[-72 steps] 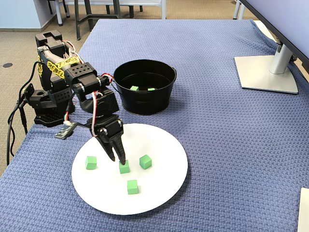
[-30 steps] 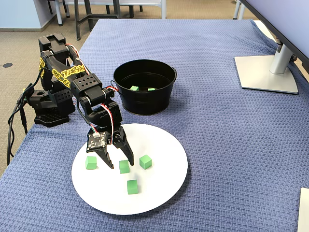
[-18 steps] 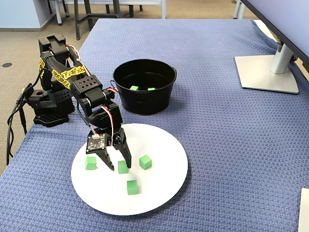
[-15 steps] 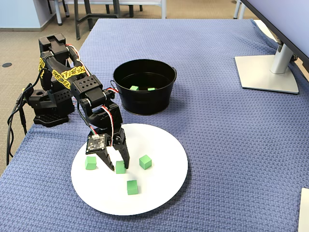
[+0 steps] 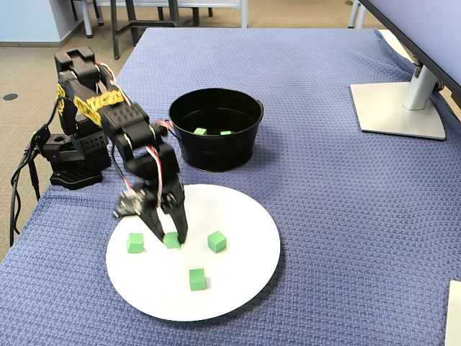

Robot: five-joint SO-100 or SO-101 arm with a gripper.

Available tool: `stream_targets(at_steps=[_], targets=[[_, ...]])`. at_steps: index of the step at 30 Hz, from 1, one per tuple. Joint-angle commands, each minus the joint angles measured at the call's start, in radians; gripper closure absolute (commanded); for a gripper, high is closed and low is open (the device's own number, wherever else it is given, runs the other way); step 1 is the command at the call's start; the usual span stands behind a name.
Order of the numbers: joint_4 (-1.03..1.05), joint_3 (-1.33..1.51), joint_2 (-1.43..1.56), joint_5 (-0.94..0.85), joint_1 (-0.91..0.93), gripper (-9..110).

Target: Pick up the green cubes from the white plate and place them in the black recipient

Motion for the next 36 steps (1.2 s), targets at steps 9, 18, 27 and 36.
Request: stream_targets(at_steps=[9, 18, 27, 36], targets=[[0.443, 0.060, 0.591, 0.149, -0.153, 101], [0.710, -0.101, 0.729, 0.387, -0.575, 102], [0.522, -0.029, 0.589, 0.643, -0.927, 102], [0.350, 0.112, 0.531, 0.695, -1.063, 71]])
